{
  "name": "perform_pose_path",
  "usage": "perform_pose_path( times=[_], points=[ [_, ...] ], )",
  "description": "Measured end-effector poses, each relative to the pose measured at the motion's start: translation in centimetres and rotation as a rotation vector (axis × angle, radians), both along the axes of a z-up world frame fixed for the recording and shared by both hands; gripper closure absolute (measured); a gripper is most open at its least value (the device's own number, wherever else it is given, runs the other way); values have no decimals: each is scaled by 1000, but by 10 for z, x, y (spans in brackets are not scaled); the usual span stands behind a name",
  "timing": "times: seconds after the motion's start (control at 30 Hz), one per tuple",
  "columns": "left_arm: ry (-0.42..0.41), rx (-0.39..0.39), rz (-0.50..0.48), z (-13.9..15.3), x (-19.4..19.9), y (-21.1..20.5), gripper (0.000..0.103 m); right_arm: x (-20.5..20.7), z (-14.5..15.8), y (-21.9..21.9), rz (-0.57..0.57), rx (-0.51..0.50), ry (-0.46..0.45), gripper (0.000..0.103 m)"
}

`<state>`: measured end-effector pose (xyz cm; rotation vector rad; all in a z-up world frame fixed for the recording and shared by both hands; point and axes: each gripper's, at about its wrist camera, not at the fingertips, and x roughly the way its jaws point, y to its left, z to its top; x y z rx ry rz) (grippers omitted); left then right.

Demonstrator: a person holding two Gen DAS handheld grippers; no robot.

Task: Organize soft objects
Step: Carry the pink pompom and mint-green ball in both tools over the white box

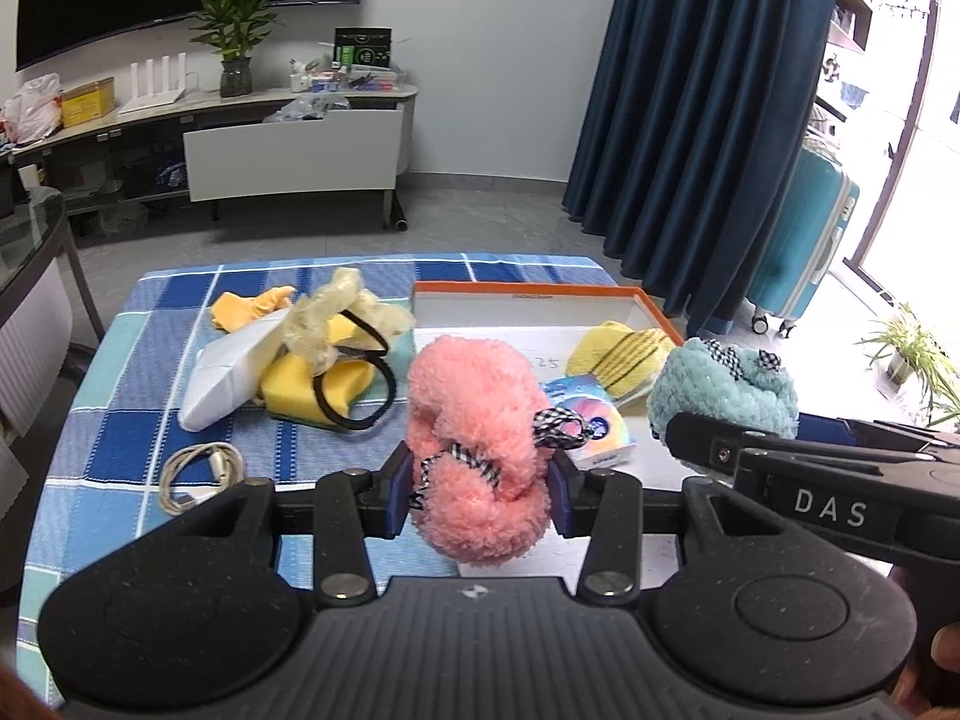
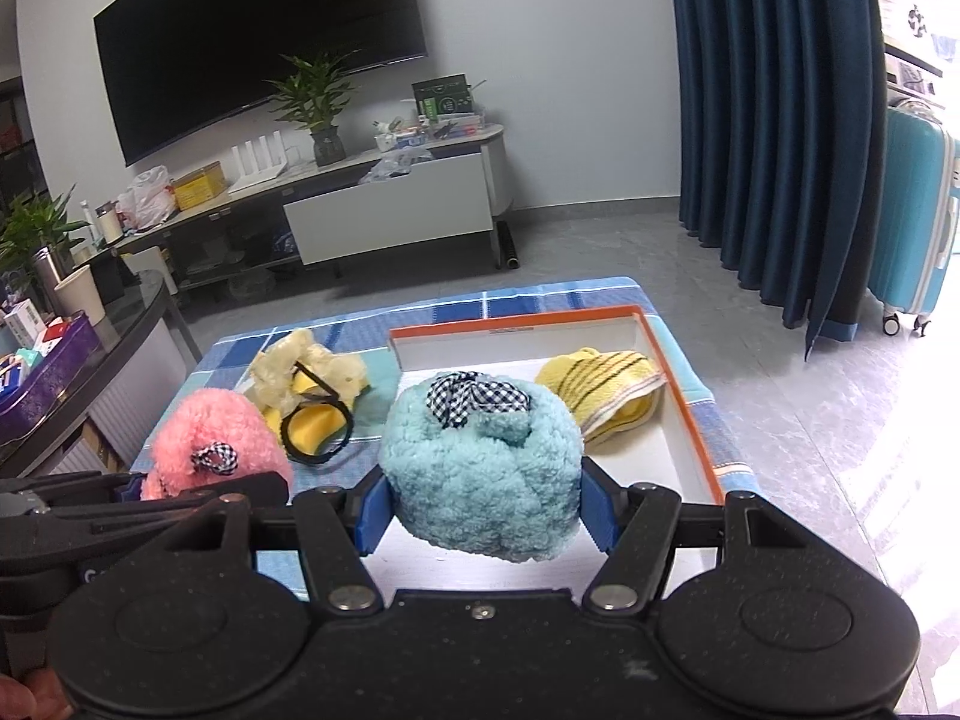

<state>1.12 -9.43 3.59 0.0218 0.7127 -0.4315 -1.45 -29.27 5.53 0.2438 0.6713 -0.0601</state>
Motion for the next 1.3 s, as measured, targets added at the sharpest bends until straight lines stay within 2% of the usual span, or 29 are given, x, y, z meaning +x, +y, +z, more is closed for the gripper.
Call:
perform_pose_path(
  times=[0.63, 1.3],
  points=[
    [15, -1, -92, -7, 6, -41, 59, -8, -6, -37, -94, 8, 17, 27],
    [54, 17, -142, -21, 11, -67, 59, 9, -20, -60, -142, 13, 46, 27]
  ],
)
